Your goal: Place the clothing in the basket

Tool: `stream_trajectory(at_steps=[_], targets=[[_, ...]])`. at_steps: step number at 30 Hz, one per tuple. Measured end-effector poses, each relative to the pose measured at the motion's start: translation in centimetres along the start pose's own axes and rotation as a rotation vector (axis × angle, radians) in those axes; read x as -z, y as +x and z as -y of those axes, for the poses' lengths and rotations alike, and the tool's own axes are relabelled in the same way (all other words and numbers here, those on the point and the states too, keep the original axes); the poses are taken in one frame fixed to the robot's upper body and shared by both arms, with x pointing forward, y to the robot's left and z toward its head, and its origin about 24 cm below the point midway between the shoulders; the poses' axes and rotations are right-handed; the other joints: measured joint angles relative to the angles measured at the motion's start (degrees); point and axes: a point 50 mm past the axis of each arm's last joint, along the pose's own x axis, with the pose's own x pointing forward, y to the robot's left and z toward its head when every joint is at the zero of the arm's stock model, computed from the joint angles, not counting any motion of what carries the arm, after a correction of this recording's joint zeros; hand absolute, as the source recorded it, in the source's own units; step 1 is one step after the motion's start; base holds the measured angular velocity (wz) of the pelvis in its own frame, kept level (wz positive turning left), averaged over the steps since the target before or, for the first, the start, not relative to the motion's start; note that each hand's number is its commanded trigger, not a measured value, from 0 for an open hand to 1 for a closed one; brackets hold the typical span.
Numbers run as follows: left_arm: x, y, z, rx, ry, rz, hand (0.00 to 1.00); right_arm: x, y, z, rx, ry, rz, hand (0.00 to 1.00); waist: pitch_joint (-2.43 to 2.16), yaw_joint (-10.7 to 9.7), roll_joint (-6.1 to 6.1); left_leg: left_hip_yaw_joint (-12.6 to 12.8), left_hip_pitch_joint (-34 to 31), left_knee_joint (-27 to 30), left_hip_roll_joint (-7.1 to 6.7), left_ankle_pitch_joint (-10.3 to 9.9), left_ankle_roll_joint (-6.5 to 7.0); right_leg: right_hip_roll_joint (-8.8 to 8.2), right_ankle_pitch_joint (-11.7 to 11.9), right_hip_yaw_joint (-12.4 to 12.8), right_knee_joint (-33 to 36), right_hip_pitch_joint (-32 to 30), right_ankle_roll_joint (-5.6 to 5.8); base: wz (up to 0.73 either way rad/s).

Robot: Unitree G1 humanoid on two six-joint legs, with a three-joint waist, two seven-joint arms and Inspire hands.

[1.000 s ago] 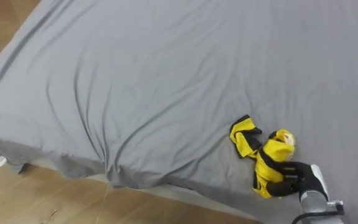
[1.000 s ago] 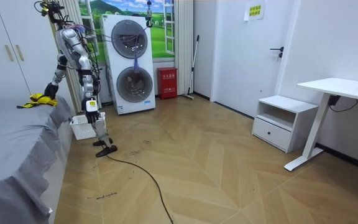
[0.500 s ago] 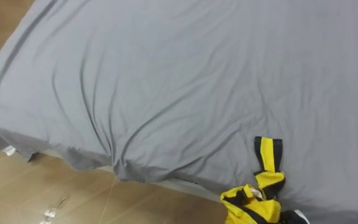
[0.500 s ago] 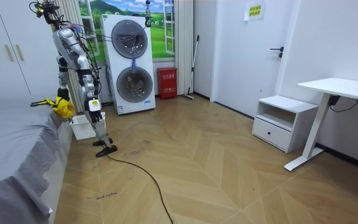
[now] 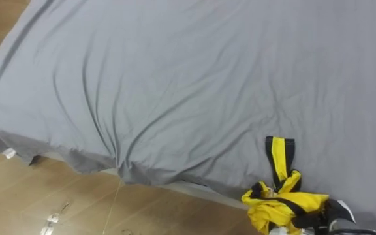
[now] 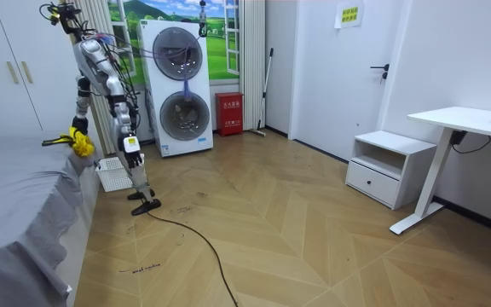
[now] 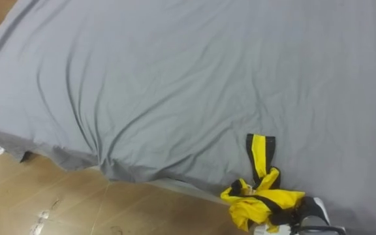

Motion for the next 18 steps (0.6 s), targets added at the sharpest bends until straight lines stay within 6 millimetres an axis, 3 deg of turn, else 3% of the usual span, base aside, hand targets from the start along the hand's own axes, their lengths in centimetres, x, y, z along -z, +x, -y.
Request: stream_trajectory(at_steps=[12, 14, 16, 18], targets=[[-0.5, 0.0, -0.6, -0.012, 0.003, 0.019, 0.00, -3.6, -0.2, 1.5, 0.014, 0.272, 0.171, 1.00, -0.16, -3.26, -0.75, 1.47, 3.63, -0.48, 0.09, 0.01, 0.00, 0.10, 0.00, 2.05, -0.22, 2.67, 0.02, -0.07], [-0.3, 0.0, -0.7, -0.014, 0.002, 0.016, 0.00, -4.2, -0.5, 1.8, 0.011, 0.294, 0.224, 1.00, -0.19, -4.17, -0.86, 2.02, 5.12, -0.94, 0.08, 0.01, 0.00, 0.19, -0.02, 3.44, -0.25, 3.69, 0.05, -0.15], [0.3, -0.2, -0.9, -0.022, -0.001, 0.002, 0.00, -4.4, -0.7, 2.0, 0.013, 0.309, 0.250, 1.00, -0.31, -4.42, -1.19, 3.08, 6.80, -1.15, 0.09, 0.01, 0.00, 0.24, -0.08, 4.60, -0.23, 4.78, 0.22, -0.28], [0.9, -0.3, -1.5, -0.041, -0.008, -0.014, 0.00, -3.8, -1.1, 2.3, 0.017, 0.339, 0.271, 1.00, -0.78, -5.32, -1.74, 3.70, 8.83, -1.52, 0.12, 0.00, -0.01, 0.33, -0.21, 5.11, -0.41, 6.57, 0.42, -0.11]])
